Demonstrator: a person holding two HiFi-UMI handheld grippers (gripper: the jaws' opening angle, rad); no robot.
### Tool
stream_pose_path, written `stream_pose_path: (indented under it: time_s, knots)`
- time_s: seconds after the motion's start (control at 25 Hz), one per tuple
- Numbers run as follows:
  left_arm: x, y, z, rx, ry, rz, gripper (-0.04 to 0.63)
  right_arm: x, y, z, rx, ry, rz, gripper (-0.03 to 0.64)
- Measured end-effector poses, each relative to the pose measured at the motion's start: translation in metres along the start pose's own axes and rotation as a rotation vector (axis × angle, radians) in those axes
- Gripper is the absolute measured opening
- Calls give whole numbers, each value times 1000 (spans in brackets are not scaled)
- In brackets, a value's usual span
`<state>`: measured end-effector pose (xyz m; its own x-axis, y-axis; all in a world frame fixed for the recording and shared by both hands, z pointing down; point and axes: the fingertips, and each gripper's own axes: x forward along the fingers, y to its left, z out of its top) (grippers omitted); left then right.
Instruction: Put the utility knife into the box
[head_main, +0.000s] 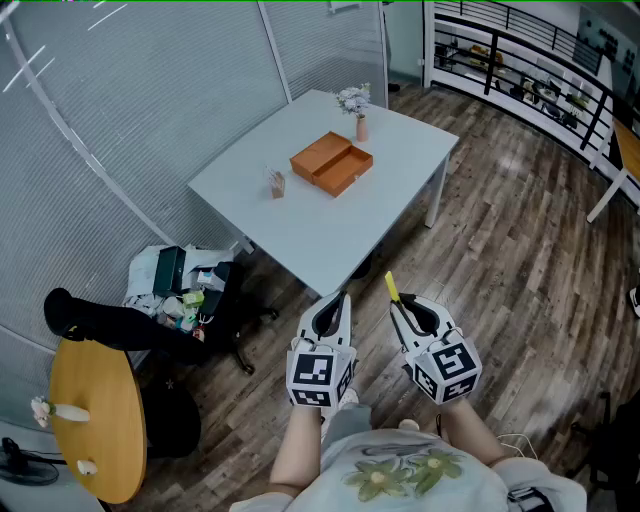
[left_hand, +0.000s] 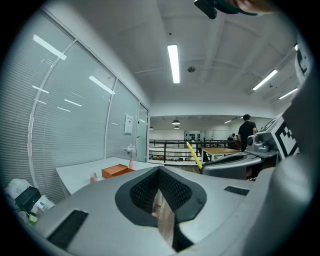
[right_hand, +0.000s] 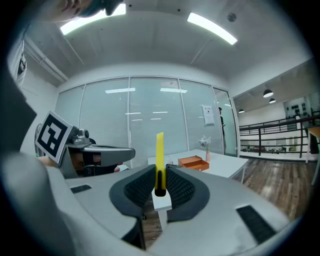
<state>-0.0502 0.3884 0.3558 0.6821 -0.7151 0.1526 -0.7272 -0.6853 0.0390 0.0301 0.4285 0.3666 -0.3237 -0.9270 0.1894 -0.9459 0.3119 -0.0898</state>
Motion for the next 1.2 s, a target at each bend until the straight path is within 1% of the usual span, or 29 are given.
stream_pose_path:
  time_s: [0.16, 0.36, 0.64, 0.8, 1.0, 1.08, 1.2]
  knots:
    - [8, 35, 2, -4, -8, -14, 2, 34, 7, 7, -3, -10, -21, 71]
    - [16, 80, -2, -12, -8, -45, 2, 72, 16, 12, 3, -28, -82, 71]
    - [30, 112, -5, -19, -8, -98, 2, 99, 21, 13, -2, -31, -146, 72]
    - [42, 122, -8, -22, -5, -124, 2, 115, 18, 10, 1, -11, -145, 72]
    - [67, 142, -6, -21, 4, -135, 2, 145, 6, 14, -2, -9, -141, 72]
    - [82, 152, -5, -17, 7, -132, 2, 161, -4, 16, -3, -9, -136, 72]
    - [111, 172, -1, -14, 4, -108, 2, 190, -25, 24, -7, -19, -125, 72]
